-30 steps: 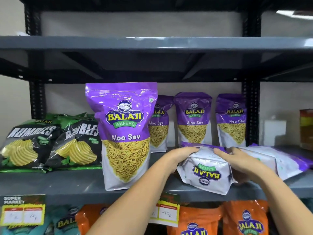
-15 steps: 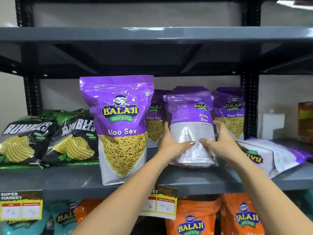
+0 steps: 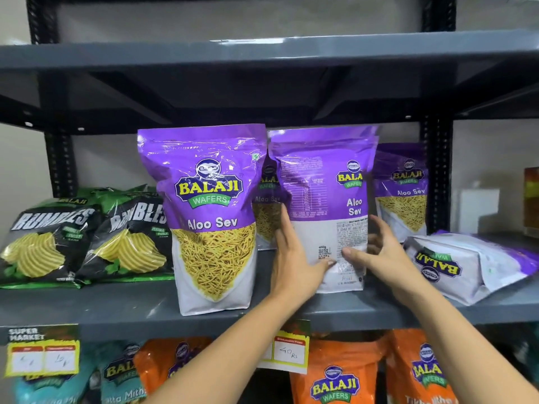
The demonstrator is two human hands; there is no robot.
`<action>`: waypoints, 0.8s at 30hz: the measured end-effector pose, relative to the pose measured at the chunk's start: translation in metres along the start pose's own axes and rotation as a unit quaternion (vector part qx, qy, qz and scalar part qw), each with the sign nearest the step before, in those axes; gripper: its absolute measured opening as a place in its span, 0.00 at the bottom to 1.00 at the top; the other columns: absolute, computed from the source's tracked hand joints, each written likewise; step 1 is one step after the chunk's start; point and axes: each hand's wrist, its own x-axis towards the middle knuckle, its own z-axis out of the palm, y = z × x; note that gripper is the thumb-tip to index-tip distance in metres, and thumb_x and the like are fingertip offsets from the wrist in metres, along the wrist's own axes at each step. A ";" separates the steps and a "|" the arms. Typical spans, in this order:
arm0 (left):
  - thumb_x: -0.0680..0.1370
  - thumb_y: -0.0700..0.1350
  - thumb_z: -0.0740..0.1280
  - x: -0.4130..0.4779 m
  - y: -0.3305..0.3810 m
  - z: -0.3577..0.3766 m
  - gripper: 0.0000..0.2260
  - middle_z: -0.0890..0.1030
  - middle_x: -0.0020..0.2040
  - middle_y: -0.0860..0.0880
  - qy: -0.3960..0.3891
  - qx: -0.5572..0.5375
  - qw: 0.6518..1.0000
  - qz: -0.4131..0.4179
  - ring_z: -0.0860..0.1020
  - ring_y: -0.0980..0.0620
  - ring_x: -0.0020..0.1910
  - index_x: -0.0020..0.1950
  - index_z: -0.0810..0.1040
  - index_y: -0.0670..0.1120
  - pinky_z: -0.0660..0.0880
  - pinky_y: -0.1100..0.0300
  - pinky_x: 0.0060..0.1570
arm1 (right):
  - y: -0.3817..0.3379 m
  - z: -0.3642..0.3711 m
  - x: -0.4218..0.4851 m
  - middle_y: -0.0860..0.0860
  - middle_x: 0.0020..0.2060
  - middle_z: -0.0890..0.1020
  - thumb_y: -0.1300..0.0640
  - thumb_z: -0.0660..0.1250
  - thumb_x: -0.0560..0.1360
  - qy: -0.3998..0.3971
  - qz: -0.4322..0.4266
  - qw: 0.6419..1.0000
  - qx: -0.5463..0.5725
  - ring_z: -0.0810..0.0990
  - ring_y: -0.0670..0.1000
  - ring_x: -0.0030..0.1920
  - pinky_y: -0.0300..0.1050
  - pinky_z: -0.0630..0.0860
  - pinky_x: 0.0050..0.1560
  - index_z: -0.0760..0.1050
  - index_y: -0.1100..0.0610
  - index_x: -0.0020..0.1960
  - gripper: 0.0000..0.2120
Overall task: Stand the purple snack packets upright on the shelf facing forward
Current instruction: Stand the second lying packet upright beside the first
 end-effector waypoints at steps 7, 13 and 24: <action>0.68 0.55 0.68 -0.033 0.027 0.016 0.29 0.66 0.66 0.50 0.144 0.058 0.987 0.033 0.67 0.48 0.67 0.68 0.66 0.54 0.67 0.52 0.64 | -0.006 -0.001 0.038 0.51 0.33 0.81 0.40 0.48 0.81 0.080 0.151 0.939 0.297 0.79 0.47 0.31 0.40 0.74 0.33 0.75 0.57 0.53 0.25; 0.69 0.53 0.69 -0.025 0.026 0.036 0.24 0.68 0.63 0.49 0.055 -0.040 0.997 -0.043 0.68 0.47 0.66 0.63 0.70 0.50 0.64 0.54 0.67 | 0.010 -0.001 0.053 0.61 0.48 0.82 0.61 0.59 0.78 0.013 0.211 0.949 0.236 0.79 0.57 0.43 0.57 0.72 0.67 0.80 0.66 0.56 0.14; 0.63 0.64 0.74 -0.002 0.026 0.030 0.41 0.63 0.68 0.49 0.027 -0.188 0.971 -0.147 0.64 0.48 0.70 0.69 0.61 0.50 0.63 0.50 0.71 | -0.005 -0.002 0.030 0.48 0.26 0.83 0.67 0.65 0.75 -0.088 0.145 0.963 0.207 0.81 0.42 0.24 0.40 0.77 0.30 0.74 0.56 0.54 0.10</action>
